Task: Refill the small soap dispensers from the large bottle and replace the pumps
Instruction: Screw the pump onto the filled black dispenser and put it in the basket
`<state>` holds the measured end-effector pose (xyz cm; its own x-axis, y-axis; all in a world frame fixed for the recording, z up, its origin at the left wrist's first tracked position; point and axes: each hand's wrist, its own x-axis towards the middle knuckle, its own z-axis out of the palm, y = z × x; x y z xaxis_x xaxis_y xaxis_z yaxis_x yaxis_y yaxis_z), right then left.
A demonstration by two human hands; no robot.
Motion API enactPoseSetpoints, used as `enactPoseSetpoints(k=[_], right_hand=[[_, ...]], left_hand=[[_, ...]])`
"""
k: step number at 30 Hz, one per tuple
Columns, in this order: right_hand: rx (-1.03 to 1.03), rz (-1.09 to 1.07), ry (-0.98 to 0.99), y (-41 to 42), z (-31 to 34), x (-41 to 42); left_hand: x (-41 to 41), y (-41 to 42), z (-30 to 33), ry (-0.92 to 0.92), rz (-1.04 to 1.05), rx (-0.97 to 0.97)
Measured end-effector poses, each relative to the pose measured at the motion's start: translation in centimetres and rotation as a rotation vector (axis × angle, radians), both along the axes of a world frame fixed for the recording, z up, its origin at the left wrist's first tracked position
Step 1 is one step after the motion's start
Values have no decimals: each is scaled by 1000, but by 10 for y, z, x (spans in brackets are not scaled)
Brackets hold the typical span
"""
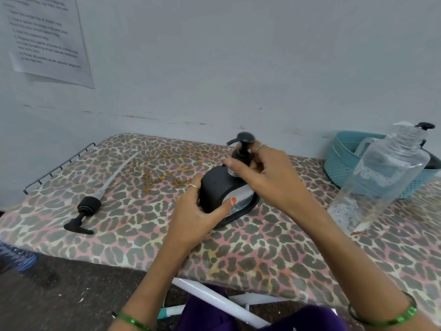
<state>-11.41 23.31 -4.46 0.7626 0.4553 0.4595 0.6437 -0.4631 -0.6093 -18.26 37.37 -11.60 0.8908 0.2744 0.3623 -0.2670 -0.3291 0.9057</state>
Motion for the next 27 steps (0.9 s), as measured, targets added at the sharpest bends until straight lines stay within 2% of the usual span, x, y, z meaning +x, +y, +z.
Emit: enactPoseSetpoints(k=[2,12,18,21,27], right_hand=[[-84,-16,-26,0,-3,2],[-121,17,-48,-2,-3,8],[-52,150,70,-15,1,8],[-67,142,91,-15,0,11],[101,72,94,-8,-6,11]], left_hand=[[0,0,-1,2,3,9],[0,1,-1,7,-5,7],[-1,0,-1,-3,7,0],[0,1,-2,1,6,3],[-1,0,0,1,0,17]])
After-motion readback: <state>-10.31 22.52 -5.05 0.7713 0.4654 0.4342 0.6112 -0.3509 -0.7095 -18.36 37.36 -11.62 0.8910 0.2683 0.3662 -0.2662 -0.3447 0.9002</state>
